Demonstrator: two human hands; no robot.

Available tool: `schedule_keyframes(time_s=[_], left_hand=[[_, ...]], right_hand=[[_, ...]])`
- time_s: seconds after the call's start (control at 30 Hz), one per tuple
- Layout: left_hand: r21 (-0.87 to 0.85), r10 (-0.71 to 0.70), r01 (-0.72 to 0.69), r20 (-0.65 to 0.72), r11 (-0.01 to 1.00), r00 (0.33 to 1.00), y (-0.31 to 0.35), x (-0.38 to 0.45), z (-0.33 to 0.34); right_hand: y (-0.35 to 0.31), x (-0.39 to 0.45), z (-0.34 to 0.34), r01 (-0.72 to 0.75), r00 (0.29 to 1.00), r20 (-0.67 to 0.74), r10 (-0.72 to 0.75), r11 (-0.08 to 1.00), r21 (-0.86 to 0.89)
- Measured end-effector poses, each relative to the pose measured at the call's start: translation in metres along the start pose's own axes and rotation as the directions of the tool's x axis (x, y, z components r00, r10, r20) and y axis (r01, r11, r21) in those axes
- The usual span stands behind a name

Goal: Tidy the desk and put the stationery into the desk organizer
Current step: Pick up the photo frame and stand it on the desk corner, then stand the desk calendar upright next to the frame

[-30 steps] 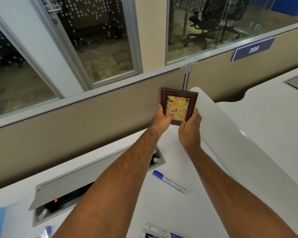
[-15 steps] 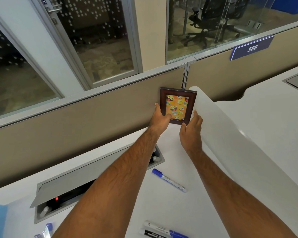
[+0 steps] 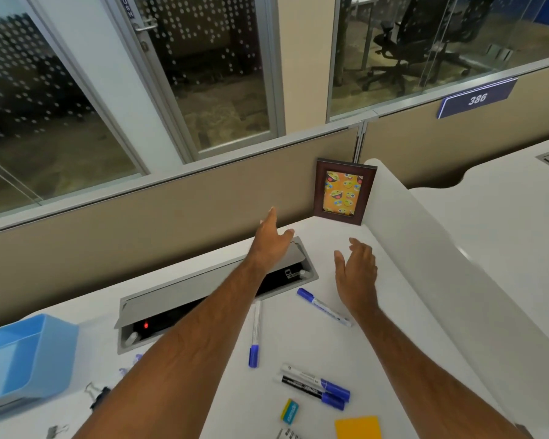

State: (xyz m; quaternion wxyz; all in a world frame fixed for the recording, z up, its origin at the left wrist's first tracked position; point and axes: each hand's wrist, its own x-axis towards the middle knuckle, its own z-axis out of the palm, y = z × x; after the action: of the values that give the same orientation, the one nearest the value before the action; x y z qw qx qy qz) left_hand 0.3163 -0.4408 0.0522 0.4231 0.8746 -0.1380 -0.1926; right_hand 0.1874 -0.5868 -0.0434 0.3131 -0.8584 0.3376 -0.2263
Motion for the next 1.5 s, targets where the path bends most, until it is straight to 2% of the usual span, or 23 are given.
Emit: schedule_keyframes(time_s=[0.17,0.43,0.6,0.8,0.9,1.07,1.23,1.37,1.5], left_hand=[[0.079,-0.004,0.006,-0.022,0.997,1.0,-0.016,-0.053,-0.036],[0.01,-0.055,0.056,-0.092,0.998,0.994,-0.057,-0.155,-0.062],[-0.024,-0.097,0.095,-0.112,0.995,0.989,-0.099,-0.209,-0.058],[-0.074,-0.226,0.218,-0.119,0.973,0.967,-0.162,-0.276,-0.025],[-0.091,-0.284,0.278,-0.066,0.956,0.956,-0.178,-0.309,-0.002],[-0.012,-0.301,0.301,-0.004,0.954,0.954,-0.187,-0.35,0.024],[0.258,-0.159,0.15,0.014,0.954,0.987,-0.178,-0.369,0.033],[0.32,-0.136,0.116,0.041,0.94,0.99,-0.173,-0.374,0.035],[0.377,-0.121,0.086,0.071,0.922,0.99,-0.175,-0.379,0.037]], right_hand=[[-0.007,-0.053,-0.008,0.11,0.988,0.113,-0.109,0.994,-0.004],[-0.011,-0.138,-0.034,0.239,0.947,0.224,-0.229,0.971,-0.02],[-0.002,-0.187,-0.041,0.298,0.926,0.248,-0.285,0.954,-0.018],[0.013,-0.25,-0.056,0.33,0.895,0.318,-0.312,0.944,-0.004],[0.023,-0.28,-0.065,0.291,0.892,0.365,-0.266,0.957,-0.015],[0.036,-0.323,-0.085,0.257,0.88,0.42,-0.223,0.966,-0.026],[0.049,-0.356,-0.104,0.255,0.885,0.411,-0.219,0.966,-0.033],[0.063,-0.378,-0.119,0.177,0.913,0.385,-0.137,0.982,-0.069],[0.071,-0.393,-0.134,0.126,0.945,0.321,-0.061,0.974,-0.187]])
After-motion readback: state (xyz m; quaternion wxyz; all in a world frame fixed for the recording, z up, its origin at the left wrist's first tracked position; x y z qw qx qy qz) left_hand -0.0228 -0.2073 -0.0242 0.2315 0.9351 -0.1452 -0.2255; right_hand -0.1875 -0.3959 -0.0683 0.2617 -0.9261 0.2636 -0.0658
